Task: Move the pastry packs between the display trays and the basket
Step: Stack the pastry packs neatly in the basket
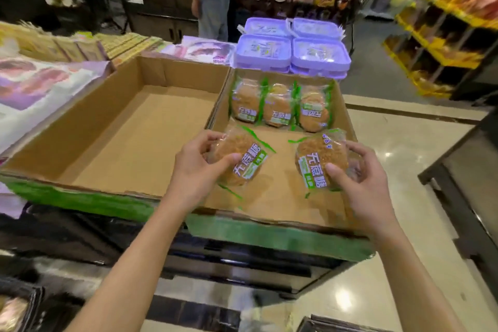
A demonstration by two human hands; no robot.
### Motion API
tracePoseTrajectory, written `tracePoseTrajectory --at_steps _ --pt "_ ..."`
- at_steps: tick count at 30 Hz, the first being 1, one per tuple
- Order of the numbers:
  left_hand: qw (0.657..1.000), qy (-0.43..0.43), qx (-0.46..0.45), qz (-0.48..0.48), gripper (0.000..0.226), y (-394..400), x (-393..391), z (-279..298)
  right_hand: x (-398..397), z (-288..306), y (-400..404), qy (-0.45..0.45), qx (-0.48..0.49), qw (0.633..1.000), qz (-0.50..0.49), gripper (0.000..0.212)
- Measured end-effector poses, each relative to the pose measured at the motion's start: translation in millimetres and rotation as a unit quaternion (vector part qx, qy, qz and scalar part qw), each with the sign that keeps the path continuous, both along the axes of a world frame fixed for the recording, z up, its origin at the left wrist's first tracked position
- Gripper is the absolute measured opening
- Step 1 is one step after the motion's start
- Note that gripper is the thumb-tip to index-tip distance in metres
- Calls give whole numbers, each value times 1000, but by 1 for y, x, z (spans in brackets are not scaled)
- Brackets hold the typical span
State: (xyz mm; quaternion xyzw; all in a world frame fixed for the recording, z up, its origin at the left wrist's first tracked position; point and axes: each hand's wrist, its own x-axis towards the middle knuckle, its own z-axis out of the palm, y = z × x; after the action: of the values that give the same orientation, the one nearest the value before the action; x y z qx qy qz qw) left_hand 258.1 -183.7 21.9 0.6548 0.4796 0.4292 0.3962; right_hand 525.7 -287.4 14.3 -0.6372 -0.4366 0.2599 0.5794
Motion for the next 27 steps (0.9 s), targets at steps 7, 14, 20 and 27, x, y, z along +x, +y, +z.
tracePoseTrajectory --at_steps 7,14,20,27 --pt "966 241 75 -49 37 128 40 -13 53 -23 130 -211 -105 968 82 46" --pt "845 477 157 -185 42 230 74 -18 68 -39 223 -331 -224 904 150 40" --pt "729 609 235 -207 35 273 100 -22 71 -61 268 -378 -191 886 187 42" --pt "704 620 312 -149 58 295 108 -48 62 -70 288 -632 -119 764 61 61"
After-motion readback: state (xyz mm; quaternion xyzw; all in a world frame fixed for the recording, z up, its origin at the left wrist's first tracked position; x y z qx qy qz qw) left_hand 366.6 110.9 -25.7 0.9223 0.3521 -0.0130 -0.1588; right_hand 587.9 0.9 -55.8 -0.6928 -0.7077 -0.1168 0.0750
